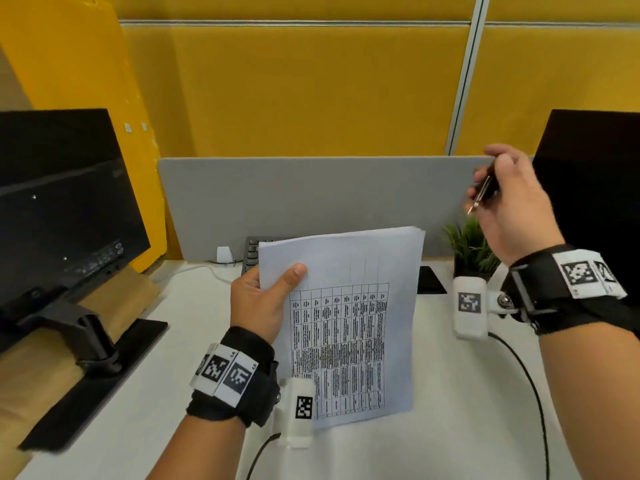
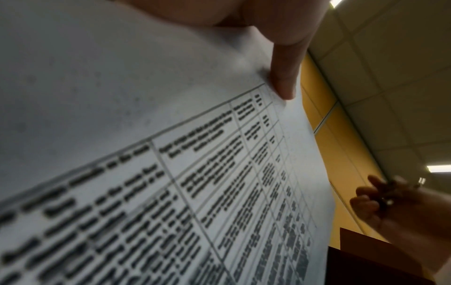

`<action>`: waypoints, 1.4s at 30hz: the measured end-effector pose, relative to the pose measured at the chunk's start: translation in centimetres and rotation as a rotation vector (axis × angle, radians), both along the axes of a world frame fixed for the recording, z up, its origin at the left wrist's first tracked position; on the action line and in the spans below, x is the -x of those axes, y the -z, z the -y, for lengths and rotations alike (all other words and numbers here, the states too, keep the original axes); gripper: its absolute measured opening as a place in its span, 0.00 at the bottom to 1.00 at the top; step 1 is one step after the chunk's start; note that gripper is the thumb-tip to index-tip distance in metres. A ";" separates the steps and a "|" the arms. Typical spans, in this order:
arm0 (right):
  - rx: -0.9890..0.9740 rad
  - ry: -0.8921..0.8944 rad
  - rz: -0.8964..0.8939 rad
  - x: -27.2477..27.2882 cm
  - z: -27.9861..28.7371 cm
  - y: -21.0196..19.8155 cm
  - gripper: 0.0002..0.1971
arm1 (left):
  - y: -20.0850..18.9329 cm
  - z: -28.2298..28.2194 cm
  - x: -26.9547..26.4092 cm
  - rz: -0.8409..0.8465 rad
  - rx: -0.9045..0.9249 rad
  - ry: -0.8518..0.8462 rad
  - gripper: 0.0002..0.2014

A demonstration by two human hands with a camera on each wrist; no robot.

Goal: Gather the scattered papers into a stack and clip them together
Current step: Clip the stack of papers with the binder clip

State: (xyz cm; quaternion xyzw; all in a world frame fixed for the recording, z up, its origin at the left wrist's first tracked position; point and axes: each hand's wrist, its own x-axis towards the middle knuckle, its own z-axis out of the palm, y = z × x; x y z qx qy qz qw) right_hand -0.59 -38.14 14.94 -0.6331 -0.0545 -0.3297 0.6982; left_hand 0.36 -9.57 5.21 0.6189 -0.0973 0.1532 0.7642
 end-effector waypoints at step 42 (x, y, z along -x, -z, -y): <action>0.671 0.060 -0.008 7.2 -12.3 8.1 0.24 | -1.5 3.2 4.4 0.115 -0.047 -0.039 0.09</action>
